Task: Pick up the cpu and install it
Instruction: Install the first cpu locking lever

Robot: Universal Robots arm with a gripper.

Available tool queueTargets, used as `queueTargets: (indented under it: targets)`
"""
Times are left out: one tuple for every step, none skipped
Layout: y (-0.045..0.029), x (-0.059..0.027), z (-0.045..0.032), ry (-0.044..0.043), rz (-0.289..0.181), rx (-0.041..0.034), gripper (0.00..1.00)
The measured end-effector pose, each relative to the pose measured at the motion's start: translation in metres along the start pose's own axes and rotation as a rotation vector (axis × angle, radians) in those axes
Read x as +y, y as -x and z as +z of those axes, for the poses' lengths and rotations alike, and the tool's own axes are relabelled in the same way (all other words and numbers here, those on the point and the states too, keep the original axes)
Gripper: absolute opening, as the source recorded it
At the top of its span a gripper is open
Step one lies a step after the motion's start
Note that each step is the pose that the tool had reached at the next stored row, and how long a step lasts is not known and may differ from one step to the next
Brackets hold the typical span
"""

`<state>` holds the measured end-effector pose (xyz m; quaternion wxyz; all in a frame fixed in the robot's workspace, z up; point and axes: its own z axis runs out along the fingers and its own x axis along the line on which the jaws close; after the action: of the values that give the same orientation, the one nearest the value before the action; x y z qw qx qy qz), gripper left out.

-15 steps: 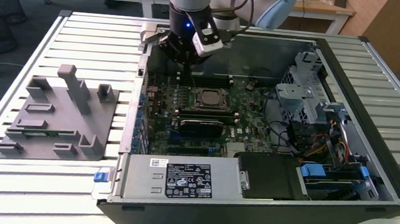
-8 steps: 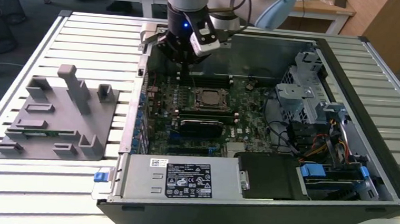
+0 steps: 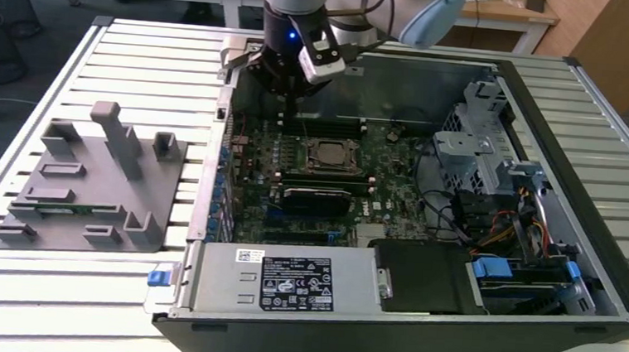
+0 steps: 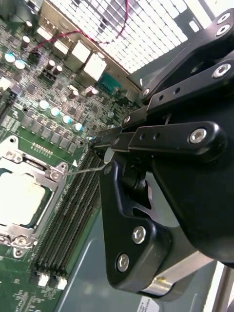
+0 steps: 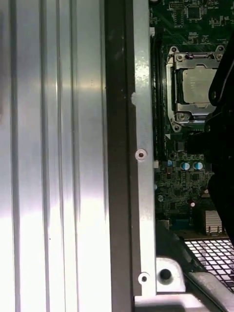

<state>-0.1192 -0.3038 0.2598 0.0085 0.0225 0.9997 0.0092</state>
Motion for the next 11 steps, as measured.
queueTargets:
  targets:
    - [0.0006, 0.0013, 0.0001, 0.0001, 0.0, -0.0001, 0.11]
    - [0.0017, 0.0021, 0.0001, 0.0, 0.0, 0.0, 0.11]
    - [0.003, 0.0027, 0.0002, 0.0, 0.0, 0.0, 0.11]
    - [0.0047, 0.0031, 0.0003, 0.0, 0.0, 0.0, 0.11]
    - [0.0067, 0.0033, 0.0003, -0.0001, 0.0, 0.0002, 0.11]
    - [0.0088, 0.0034, 0.0005, 0.0, 0.0, 0.0, 0.11]
    - [0.0113, 0.0035, 0.0006, 0.0, 0.0, 0.0, 0.11]
    - [0.0138, 0.0036, 0.0007, 0.0, 0.0, 0.0001, 0.11]
    - [0.0165, 0.0038, 0.0008, -0.0001, 0.0, 0.0001, 0.11]
    - [0.0192, 0.0039, 0.0009, -0.0001, 0.0, 0.0001, 0.11]
    - [0.022, 0.004, 0.001, 0.0, 0.0, 0.0, 0.11]
